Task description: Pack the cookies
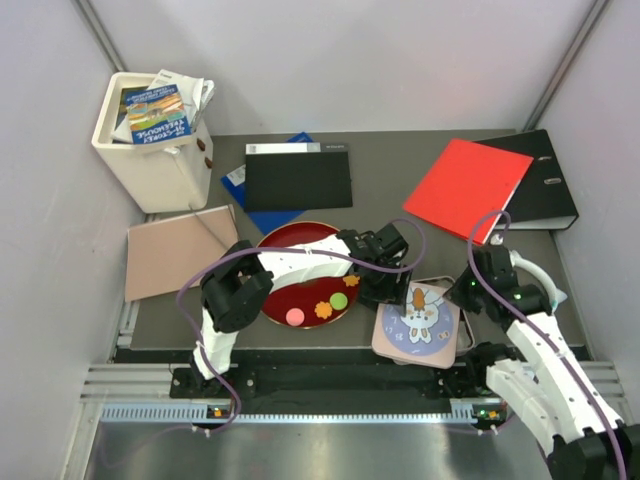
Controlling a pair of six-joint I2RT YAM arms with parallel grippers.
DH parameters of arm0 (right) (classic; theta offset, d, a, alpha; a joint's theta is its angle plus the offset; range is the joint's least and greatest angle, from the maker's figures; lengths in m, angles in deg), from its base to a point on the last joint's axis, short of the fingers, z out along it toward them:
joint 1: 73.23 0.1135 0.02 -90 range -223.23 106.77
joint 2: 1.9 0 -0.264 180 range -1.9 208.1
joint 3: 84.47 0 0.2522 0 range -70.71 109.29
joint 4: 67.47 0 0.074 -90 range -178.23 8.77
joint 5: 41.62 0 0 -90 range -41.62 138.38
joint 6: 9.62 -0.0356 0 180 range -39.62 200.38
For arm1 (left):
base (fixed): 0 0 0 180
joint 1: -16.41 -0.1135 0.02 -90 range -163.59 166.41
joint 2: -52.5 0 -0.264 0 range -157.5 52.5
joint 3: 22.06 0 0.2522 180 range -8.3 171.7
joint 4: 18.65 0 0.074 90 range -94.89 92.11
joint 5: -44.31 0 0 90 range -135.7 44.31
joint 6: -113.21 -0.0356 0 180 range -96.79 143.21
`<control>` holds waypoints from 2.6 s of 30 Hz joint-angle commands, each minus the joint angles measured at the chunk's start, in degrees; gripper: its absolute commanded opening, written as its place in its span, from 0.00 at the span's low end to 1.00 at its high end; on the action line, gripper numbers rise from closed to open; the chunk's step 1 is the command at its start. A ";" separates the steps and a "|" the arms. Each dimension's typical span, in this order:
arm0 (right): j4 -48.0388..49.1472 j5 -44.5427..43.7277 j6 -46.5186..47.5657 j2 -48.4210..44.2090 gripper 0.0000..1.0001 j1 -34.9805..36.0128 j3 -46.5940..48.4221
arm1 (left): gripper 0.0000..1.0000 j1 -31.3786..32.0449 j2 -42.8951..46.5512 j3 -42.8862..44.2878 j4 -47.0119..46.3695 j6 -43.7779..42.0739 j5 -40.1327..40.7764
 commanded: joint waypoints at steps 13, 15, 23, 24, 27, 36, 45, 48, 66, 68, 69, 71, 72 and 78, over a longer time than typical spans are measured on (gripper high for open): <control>2.27 -1.82 -7.46 3.23 0.00 0.50 -4.06 | 0.74 -0.90 4.58 4.77 3.21 -2.80 4.62; 2.09 -2.34 -7.37 3.23 0.00 0.50 -3.53 | 0.74 -1.25 5.47 4.68 4.35 -3.25 6.11; 2.18 -2.61 -7.11 2.79 0.00 0.50 -2.83 | 0.70 -1.69 12.76 1.70 7.88 -7.63 7.97; 2.18 -2.70 -6.84 2.79 0.00 0.50 -2.65 | 0.69 -1.69 13.64 1.00 7.70 -8.42 6.92; 2.27 -2.87 -6.32 2.61 0.00 0.50 -2.21 | 0.65 -1.61 17.15 -2.33 7.26 -11.76 2.17; 2.62 -2.44 -5.96 3.05 0.00 0.50 -0.90 | 0.52 -0.55 20.06 -7.88 6.12 -15.81 -10.66; 2.45 -1.73 -5.26 2.97 0.00 0.58 0.42 | 0.50 1.91 19.01 -12.09 -3.27 -13.80 -15.76; 2.36 -1.82 -5.17 2.96 0.00 0.58 0.86 | 0.49 2.08 18.05 -13.15 -6.00 -12.74 -16.91; 5.61 -1.38 -2.71 8.59 0.02 0.58 6.04 | 0.46 3.84 7.32 -10.87 -8.21 -14.23 -17.09; 5.52 -1.47 -2.10 8.68 0.04 0.50 6.75 | 0.46 3.84 6.88 -10.44 -8.38 -14.15 -16.74; 5.26 -1.38 -1.92 8.59 0.05 0.50 7.54 | 0.46 3.76 6.70 -10.17 -8.56 -14.15 -16.91; 4.82 -1.73 -1.48 8.06 0.10 0.50 8.16 | 0.46 3.84 5.92 -9.65 -8.56 -14.23 -17.17; 4.47 -1.73 -1.31 7.89 0.11 0.50 8.68 | 0.46 3.84 5.74 -9.64 -8.47 -14.23 -17.17; 2.53 -2.00 -0.60 6.57 0.16 0.58 10.44 | 0.38 3.84 6.44 -10.61 -9.17 -14.50 -15.95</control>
